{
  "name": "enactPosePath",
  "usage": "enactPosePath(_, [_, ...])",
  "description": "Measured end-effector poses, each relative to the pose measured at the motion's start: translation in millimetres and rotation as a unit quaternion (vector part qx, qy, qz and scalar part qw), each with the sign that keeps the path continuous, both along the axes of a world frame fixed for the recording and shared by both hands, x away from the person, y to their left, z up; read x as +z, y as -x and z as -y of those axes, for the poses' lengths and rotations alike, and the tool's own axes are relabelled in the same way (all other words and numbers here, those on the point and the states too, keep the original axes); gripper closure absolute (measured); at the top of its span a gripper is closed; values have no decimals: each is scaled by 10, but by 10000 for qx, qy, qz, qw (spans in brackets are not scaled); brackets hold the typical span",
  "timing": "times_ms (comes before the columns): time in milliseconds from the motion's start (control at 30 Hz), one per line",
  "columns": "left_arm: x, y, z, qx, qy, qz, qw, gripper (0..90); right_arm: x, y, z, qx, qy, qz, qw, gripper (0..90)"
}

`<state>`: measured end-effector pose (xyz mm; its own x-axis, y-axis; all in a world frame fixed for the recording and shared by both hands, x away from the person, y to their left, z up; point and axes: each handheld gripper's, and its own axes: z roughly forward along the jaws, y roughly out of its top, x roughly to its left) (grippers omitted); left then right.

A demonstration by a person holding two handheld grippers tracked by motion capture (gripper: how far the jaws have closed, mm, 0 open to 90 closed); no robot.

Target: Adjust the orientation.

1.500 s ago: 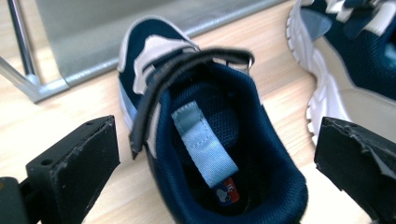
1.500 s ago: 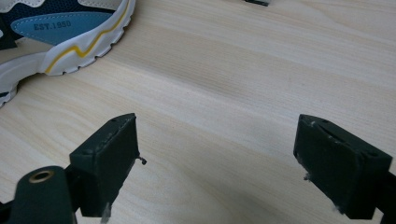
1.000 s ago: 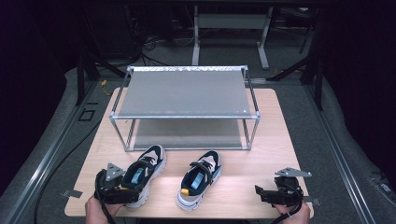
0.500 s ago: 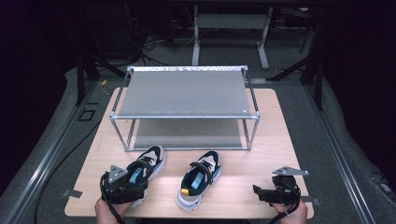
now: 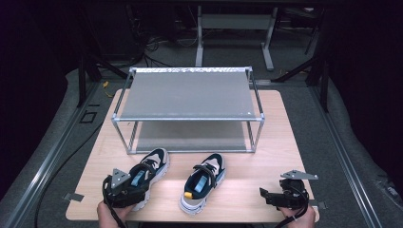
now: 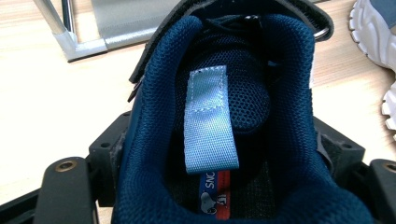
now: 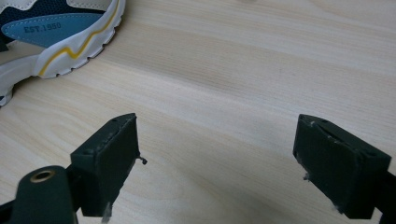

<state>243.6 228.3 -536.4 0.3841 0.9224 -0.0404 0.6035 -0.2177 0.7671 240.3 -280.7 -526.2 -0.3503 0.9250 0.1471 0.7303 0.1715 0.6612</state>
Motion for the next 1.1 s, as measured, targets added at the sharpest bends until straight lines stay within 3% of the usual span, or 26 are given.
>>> enactPosePath(333, [161,42,65,-139,112,269,9995,263,46,6,32,-57,-48,132,9999,139])
enactPosePath(800, [318,-216,247,-268,108,491,9984,262,53,-1,23,-2,-69,113,9999,140])
enactPosePath(1100, [355,-252,343,-331,129,572,9977,262,80,35,20,-60,-14,172,9998,141])
